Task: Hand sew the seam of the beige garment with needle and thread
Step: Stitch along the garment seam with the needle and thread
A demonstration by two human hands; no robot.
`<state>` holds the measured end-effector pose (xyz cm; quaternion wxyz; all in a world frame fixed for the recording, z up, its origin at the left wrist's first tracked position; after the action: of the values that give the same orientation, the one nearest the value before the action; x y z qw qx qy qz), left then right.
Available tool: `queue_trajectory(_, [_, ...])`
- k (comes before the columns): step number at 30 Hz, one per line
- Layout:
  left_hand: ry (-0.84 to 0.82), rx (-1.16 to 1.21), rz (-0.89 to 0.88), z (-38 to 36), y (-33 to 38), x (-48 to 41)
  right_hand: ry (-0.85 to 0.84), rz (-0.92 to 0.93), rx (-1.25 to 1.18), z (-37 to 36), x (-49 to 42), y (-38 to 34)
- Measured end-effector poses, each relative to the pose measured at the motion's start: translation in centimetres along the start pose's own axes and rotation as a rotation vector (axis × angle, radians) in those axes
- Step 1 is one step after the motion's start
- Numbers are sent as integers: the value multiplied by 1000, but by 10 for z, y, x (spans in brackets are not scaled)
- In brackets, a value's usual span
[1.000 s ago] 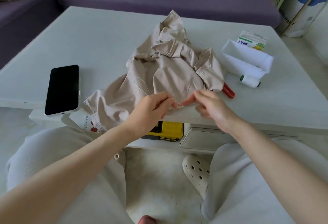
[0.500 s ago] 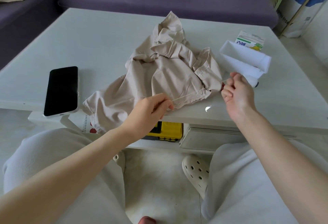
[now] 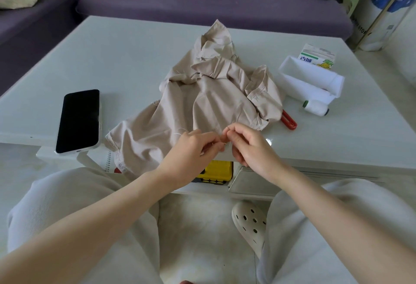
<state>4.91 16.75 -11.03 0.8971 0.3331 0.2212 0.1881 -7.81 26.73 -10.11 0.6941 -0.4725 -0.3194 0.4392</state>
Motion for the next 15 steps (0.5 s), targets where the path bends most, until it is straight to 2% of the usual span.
queue_trajectory(4, [39,-37,4,-1,-1,0,-106,-106,-120,1,-4,2])
queue_trajectory(6, [47,-26,24,-1,-2,-1,-92,-117,-178,2,-5,4])
queue_trajectory(9, [34,-28,26,-1,-2,-2,65,-72,-302,13,-12,4])
queue_trajectory(12, [13,-13,21,-1,-2,-1,296,-99,-445,29,-23,12])
queue_trajectory(15, [1,0,-21,0,0,1,554,-218,-373,41,-28,27])
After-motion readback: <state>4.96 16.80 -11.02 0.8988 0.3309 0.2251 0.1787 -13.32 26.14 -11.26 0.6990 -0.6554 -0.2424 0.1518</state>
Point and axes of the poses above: each hand's wrist, its own x-axis away from the middle knuckle, its own z-axis out of the back of the hand, y = z × x, the point moved 1 cm from there along -x, towards the middle knuckle, and after that the axes turned 2 degrees about y, right-handed, at the moved point
